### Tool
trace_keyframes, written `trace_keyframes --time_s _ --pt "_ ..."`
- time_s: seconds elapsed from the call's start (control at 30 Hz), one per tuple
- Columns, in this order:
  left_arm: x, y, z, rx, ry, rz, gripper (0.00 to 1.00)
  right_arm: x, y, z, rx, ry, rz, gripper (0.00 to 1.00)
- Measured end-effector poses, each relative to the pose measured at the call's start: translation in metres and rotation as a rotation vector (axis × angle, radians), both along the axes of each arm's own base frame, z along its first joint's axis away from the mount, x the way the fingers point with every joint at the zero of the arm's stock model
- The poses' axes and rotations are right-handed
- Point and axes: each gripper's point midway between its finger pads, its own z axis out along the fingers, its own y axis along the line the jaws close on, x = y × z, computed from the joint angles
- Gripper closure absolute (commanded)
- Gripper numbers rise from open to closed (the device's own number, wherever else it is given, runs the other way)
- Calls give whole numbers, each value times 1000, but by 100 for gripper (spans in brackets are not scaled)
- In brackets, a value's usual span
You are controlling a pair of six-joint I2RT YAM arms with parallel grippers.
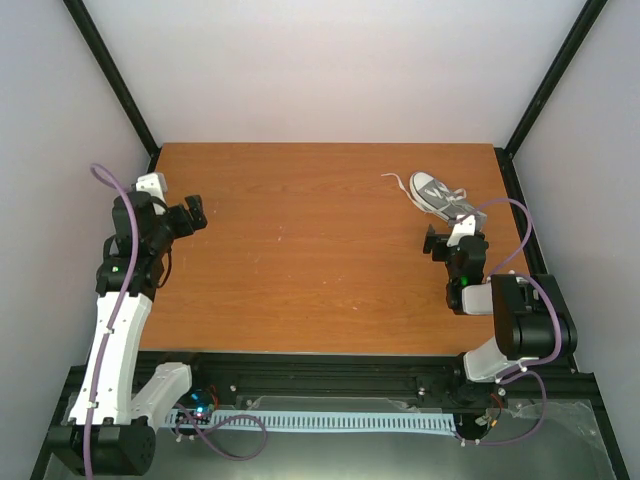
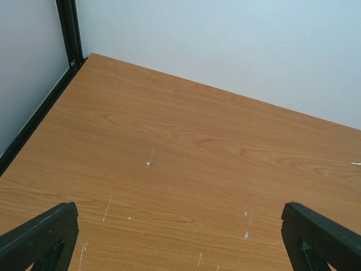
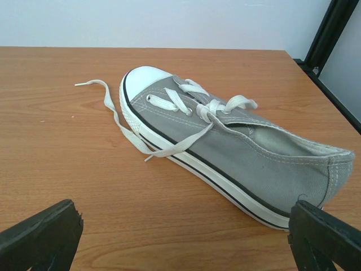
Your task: Tie the shoes
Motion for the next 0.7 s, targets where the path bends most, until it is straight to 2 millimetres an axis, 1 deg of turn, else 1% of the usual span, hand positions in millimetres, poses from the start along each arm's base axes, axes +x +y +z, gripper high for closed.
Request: trace_keyframes --time_s 0.23,0.4,0.47,0.5,0.53,0.6,0.63,0.7 --pt "0 5 -1 15 3 25 0 0 0 0 0 0 0 0" --pt "0 4 -2 15 7 20 0 0 0 0 0 7 -1 0" --pt "0 4 -3 16 8 19 0 3 -4 2 4 34 -23 0" --pt "0 4 -3 16 9 20 0 8 -8 7 14 56 -51 0" --pt "0 4 -4 16 9 19 0 15 -11 16 24 65 -75 0" --pt "0 4 -4 16 11 20 0 33 -15 44 42 58 -107 0" --pt "0 4 -5 15 13 19 0 40 -16 64 59 38 -116 0" --pt "0 4 -7 15 18 19 0 41 -18 88 96 14 -136 0"
